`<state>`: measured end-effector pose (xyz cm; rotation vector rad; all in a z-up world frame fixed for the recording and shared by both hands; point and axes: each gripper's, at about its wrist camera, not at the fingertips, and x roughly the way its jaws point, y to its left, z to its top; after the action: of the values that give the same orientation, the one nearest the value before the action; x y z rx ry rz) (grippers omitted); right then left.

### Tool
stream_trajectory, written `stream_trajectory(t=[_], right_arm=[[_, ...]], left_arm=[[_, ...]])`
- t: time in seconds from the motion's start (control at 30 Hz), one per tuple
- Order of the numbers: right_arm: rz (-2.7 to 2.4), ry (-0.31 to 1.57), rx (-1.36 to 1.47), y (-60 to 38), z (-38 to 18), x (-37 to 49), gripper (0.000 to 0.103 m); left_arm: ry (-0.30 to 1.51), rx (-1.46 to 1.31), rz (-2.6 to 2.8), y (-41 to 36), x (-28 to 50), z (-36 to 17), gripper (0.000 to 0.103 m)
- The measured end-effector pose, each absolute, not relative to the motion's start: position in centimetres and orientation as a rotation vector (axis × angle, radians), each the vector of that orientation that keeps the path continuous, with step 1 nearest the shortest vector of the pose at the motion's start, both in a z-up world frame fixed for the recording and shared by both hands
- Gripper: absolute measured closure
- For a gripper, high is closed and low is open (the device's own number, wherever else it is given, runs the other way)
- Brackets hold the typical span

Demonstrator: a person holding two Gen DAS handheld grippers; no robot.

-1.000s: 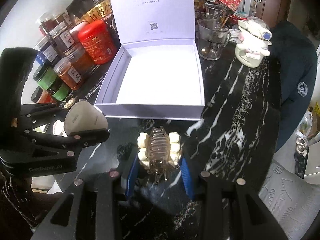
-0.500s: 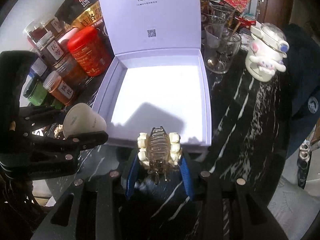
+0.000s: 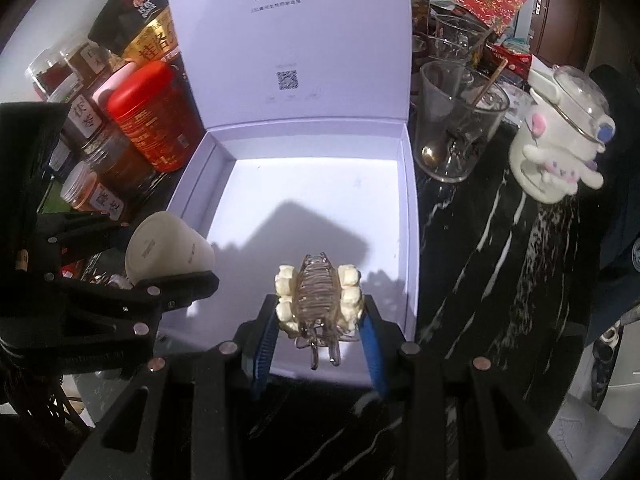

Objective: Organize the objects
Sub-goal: 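Lower the cream jar into the box and open the left tool while the right tool releases the clip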

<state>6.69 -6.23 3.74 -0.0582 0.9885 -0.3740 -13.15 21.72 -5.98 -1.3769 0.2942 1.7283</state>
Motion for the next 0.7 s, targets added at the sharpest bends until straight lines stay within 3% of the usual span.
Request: stream_trajectory(t=[0.7], right_arm=[[-0.398,0.952,-0.057,-10.4,2.8,12.7,0.063]], left_arm=[[0.446,-1.285,1.640,26.3,-18.4,-8.7,0.050]])
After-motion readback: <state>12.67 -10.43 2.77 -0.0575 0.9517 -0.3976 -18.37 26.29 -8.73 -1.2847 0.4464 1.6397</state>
